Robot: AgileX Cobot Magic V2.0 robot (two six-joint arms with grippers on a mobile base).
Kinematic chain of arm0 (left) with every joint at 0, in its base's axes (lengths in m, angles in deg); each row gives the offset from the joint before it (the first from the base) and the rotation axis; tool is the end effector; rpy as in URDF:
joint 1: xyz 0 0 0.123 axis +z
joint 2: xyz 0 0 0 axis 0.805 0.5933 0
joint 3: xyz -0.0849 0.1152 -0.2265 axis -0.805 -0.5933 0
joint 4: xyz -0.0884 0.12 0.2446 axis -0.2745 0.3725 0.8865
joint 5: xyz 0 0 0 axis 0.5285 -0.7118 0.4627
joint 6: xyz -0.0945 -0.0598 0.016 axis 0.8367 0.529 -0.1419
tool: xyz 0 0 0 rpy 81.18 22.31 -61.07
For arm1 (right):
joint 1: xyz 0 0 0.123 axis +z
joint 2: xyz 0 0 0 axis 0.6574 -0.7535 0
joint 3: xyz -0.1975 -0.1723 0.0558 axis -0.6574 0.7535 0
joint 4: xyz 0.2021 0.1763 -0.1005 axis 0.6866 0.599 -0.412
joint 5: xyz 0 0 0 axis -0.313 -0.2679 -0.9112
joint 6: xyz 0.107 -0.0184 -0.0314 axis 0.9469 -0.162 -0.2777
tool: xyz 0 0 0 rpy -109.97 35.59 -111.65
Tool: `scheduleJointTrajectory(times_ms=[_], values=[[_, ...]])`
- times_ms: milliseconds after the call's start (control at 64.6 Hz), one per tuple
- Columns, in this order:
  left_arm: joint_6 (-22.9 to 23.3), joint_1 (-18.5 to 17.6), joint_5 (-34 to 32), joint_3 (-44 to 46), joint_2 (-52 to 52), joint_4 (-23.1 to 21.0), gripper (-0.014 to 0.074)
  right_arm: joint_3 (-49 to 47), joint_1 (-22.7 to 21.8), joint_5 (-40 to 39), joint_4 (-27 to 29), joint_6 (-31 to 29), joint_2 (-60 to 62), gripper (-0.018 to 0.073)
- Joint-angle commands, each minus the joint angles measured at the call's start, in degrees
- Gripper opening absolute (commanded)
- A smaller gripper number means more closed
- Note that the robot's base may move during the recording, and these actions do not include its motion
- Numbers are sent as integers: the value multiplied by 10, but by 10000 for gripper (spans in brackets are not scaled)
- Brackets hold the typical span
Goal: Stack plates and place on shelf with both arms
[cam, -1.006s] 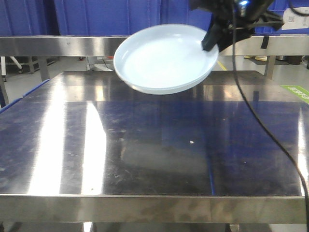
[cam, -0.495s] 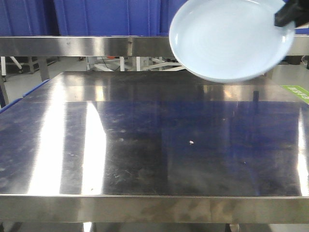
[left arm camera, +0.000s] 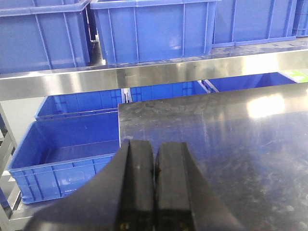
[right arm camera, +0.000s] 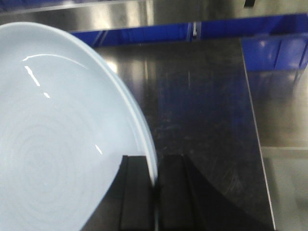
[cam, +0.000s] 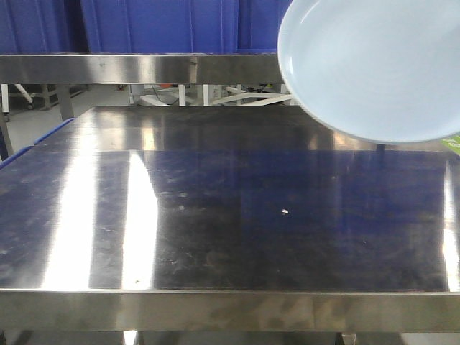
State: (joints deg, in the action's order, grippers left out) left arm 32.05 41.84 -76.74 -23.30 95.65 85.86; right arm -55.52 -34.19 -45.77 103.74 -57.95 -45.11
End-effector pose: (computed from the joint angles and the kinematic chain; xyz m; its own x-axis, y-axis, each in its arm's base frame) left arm 0.1833 -0.0387 0.2888 -0.0810 0.0807 -0.9934 0.2143 0.9748 0.0617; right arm 0.2431 0.0307 0.2661 -0.2977 0.1692 -0.9395 -0.0706 0.9776 0.1985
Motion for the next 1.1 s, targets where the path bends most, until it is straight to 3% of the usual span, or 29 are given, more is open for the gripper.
scheduleJointTrajectory(times_ms=[0, 263, 1083], values=[[3, 2, -54, 16, 1, -1, 83, 1, -3, -80, 0, -3, 36, 48], [3, 2, -54, 16, 1, -1, 83, 20, -3, -87, 0, -3, 103, 48], [3, 2, -54, 16, 1, -1, 83, 20, -3, -87, 0, -3, 106, 48]])
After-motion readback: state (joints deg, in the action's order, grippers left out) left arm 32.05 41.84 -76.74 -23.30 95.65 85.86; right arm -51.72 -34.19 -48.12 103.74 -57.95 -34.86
